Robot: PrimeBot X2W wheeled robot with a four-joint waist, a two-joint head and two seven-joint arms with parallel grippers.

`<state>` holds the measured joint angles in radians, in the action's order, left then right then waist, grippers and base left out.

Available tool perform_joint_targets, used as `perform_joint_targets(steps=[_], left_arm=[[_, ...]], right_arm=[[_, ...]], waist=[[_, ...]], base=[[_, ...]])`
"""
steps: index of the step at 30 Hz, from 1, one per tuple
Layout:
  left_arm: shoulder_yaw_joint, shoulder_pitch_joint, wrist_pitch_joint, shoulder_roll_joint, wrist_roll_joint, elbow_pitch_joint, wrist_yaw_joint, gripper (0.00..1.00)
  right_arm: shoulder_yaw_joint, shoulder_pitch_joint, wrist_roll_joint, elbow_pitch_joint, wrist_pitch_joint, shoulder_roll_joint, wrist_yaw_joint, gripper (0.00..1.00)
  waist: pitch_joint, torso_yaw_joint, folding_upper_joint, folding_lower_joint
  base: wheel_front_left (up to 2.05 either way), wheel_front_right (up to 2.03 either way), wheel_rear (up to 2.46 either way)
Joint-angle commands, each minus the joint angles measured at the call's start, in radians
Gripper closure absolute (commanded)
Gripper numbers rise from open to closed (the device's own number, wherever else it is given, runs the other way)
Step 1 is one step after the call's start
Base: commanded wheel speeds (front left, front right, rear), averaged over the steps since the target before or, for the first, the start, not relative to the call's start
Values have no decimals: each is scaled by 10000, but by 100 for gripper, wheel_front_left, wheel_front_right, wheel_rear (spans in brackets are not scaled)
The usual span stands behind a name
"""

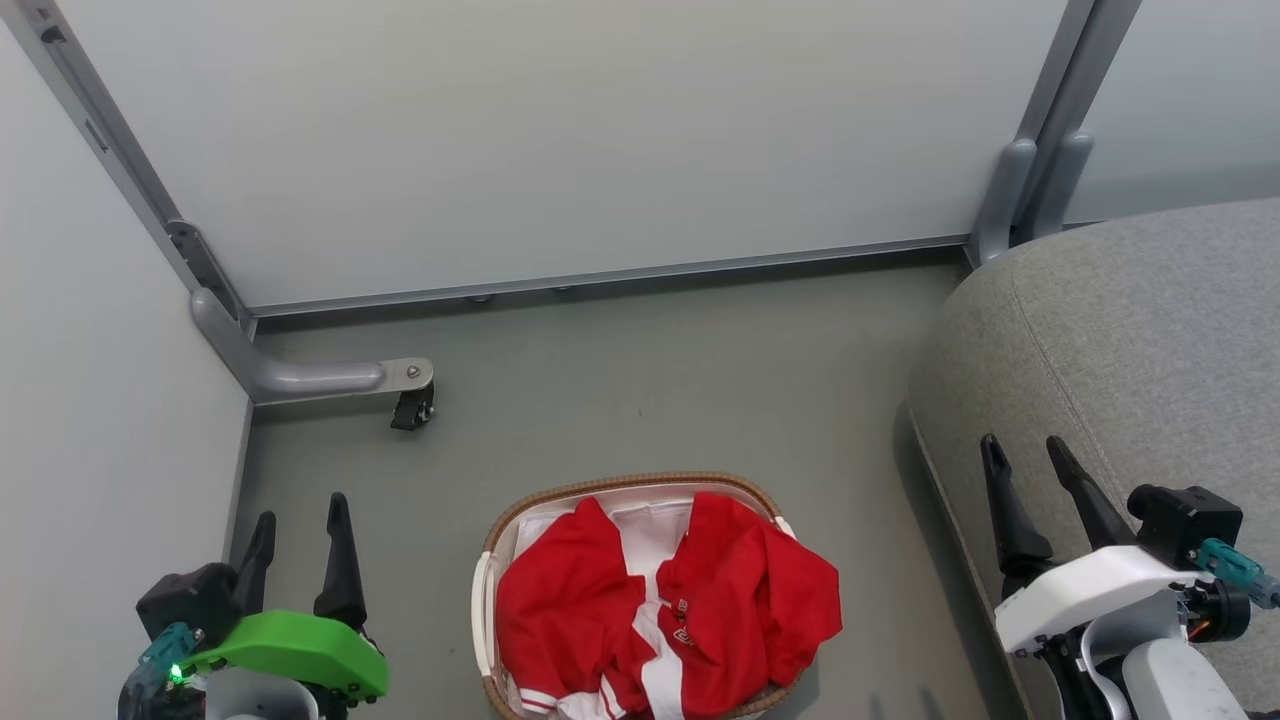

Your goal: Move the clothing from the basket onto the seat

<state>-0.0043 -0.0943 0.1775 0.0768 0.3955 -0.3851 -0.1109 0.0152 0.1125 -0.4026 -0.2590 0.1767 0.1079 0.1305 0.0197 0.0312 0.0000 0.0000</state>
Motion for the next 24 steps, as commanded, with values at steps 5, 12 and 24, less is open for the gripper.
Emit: perform_joint_targets(steps=[5,12,24], left_arm=[[18,-91,181,0,-698,43,-10,0],[62,-34,320,-75,-1140,38,-84,0],[189,77,572,-164,-1902,34,-176,0]], right_arm=[[30,7,637,-44,186,66,3,0],[73,74,1223,-126,340,86,3,0],[-60,39,2086,-242,572,-39,2,0]], waist=[[19,3,0,0],[25,7,0,0],[42,-2,0,0]], base=[[0,0,0],[0,0,0],[0,0,0]])
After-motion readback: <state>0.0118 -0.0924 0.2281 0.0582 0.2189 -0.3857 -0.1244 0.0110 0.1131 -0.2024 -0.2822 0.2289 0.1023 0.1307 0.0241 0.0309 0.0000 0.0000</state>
